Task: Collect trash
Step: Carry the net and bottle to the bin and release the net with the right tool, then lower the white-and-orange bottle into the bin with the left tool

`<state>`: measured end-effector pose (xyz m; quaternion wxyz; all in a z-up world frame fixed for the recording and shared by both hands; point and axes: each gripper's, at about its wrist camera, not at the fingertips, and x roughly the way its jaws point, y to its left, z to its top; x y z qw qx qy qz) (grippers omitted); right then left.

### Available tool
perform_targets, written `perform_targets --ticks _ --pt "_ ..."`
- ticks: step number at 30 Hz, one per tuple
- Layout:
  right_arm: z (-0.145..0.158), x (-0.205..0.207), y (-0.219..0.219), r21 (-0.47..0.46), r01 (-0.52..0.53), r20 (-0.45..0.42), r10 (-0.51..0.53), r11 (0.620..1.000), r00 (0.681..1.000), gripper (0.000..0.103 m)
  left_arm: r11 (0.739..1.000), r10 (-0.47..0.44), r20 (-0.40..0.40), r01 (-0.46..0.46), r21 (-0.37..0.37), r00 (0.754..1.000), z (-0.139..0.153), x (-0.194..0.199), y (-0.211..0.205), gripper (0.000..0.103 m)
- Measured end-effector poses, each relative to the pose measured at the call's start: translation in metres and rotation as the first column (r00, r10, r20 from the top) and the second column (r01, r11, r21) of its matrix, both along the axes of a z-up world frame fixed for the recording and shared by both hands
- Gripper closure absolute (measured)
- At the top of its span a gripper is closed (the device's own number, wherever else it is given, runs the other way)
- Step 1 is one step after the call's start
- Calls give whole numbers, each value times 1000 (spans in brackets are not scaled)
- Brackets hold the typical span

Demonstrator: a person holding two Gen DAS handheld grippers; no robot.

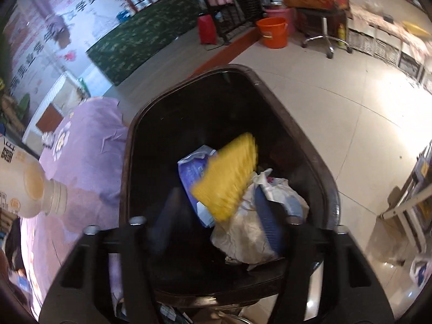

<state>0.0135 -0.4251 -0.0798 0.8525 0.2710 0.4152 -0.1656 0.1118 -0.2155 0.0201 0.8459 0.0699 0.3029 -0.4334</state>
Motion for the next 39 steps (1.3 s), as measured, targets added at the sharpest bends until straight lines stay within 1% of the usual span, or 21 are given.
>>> perform_targets --ticks 2,5,9,11,15,21,27,34,38,39 --pt "4 -2 0 -24 9 11 -9 1000 1000 41 1000 -2 -10 2 -9 1000 -2 -4 -3 41" --pt "18 -8 -4 -64 49 50 -46 997 998 40 1000 -12 -28 11 -21 1000 -6 -7 -11 41" --pt "41 -23 -15 -76 121 126 -110 990 986 34 999 -31 -46 30 -19 998 -15 -11 -22 41" --pt "50 -28 -20 -81 148 154 -134 986 979 33 999 -43 -66 42 -17 997 -20 -12 -28 41" --pt "63 -34 -24 -92 172 178 -154 981 972 32 998 -68 -95 67 -10 993 -30 -15 -39 41" --pt "69 -47 -33 -100 218 198 -195 971 961 32 994 -98 -126 102 29 987 -48 -20 -55 41" --pt "73 -54 -39 -105 252 208 -227 962 951 32 986 -124 -158 140 95 980 -64 -28 -73 41" --pt "77 -56 -35 -124 261 214 -231 957 949 32 964 -158 -187 192 181 969 -82 -36 -83 41" --pt "78 -58 -35 -126 261 215 -231 957 949 31 954 -181 -158 212 212 971 -85 -44 -83 41" --pt "78 -57 -35 -126 261 214 -231 957 949 30 951 -189 -153 220 218 970 -85 -46 -83 38"
